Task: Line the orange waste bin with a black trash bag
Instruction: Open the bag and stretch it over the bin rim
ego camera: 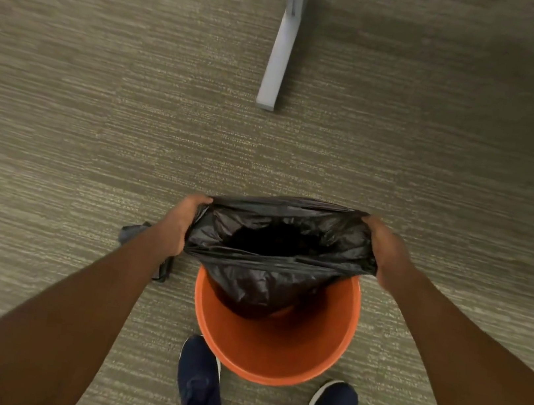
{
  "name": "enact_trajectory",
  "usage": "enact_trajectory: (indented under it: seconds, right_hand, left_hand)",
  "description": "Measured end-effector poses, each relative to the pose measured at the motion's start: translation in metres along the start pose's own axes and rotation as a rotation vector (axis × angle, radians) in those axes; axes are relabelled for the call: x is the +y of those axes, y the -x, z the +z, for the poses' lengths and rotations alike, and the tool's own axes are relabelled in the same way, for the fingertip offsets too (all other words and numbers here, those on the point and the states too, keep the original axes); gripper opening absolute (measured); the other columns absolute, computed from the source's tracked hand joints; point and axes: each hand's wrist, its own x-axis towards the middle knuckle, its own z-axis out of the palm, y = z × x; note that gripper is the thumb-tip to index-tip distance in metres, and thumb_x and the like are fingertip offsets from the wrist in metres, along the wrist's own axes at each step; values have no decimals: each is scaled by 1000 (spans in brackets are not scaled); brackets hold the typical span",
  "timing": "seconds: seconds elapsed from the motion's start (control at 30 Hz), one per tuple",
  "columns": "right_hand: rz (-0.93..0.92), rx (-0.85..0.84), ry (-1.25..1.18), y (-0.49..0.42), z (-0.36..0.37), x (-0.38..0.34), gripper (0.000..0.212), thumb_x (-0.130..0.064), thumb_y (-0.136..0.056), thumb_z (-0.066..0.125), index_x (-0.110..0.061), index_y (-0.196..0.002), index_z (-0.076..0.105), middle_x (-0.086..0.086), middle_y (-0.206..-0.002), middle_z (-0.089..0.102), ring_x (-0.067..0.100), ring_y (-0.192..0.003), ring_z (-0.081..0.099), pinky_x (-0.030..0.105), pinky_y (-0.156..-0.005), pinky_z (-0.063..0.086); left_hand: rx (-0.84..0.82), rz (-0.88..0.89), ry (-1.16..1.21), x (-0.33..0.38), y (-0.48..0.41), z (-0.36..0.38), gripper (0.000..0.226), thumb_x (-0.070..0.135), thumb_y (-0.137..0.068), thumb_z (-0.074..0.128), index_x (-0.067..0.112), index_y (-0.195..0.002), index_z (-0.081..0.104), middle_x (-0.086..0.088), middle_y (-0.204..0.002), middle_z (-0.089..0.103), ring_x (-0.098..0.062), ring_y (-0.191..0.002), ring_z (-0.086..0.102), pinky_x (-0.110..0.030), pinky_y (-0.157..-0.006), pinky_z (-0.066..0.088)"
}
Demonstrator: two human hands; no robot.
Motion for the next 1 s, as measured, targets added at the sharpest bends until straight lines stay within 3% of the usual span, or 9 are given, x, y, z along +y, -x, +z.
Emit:
enact_trajectory:
  seconds: [0.1,0.2,0.27,0.33,0.43,0.57,0.7,0.83,1.0]
  right_hand:
    - [60,75,55,-13,8,1,37,-44,-78,71,-10,-93,73,13,-91,78,32,-82,76,47,-82,63]
    - [126,77,60,-25,15,6,27,-39,-87,65,-12,-88,70,11,-89,75,28,-77,72,33,-65,59]
    - [145,66,72,-31,16,12,25,-35,-92,63,-13,-82,67,10,-85,72,26,-69,67,27,-55,50]
    - [168,43,95,-34,12,20,23,-31,-94,64,-10,-87,69,13,-91,72,29,-73,68,31,-58,54]
    - [212,6,120,-27,2,31,34,-30,-89,74,-2,-108,74,19,-104,75,37,-94,73,51,-89,60]
    - [257,-74,77,-4,-18,48,44,-37,-80,83,-3,-107,76,19,-102,78,36,-92,75,50,-91,60]
    - [268,-109,46,28,-38,72,55,-59,-75,79,-10,-100,75,11,-95,75,25,-69,69,34,-58,56]
    - [296,-148,-2,57,-51,99,53,-60,-75,75,-16,-103,72,6,-103,76,24,-90,69,42,-90,52]
    - [309,-267,-127,81,-60,122,54,-40,-77,76,-17,-122,60,6,-114,73,25,-97,69,40,-89,52]
  left_hand:
    - [58,-53,-41,1,-11,7,42,42,-92,64,5,-113,70,-20,-109,76,-36,-99,72,-51,-96,56]
    - [142,-61,-77,-5,-20,15,31,31,-100,59,4,-113,66,-21,-108,73,-36,-96,71,-51,-94,58]
    - [172,-80,-125,-11,-24,19,26,21,-103,54,-1,-98,68,-20,-86,74,-31,-68,73,-41,-70,63]
    - [184,-120,-180,-17,-26,17,29,14,-103,51,-3,-87,69,-17,-68,74,-26,-49,70,-33,-51,61]
    - [137,-169,-204,-30,-23,9,30,11,-102,50,-6,-118,68,-25,-103,73,-32,-81,68,-45,-83,59]
    - [49,-187,-70,-53,-5,-1,24,11,-99,56,-4,-111,71,-21,-110,70,-31,-84,71,-43,-78,60]
    - [137,-85,52,-83,10,-14,31,26,-99,64,-2,-107,71,-22,-111,70,-32,-91,67,-43,-74,59]
    - [97,-98,70,-106,34,-23,35,48,-94,65,14,-100,70,-5,-85,69,-17,-64,61,-25,-46,42]
    - [46,-95,41,-123,51,-32,36,50,-85,74,18,-102,69,-1,-86,73,-17,-72,61,-30,-58,39]
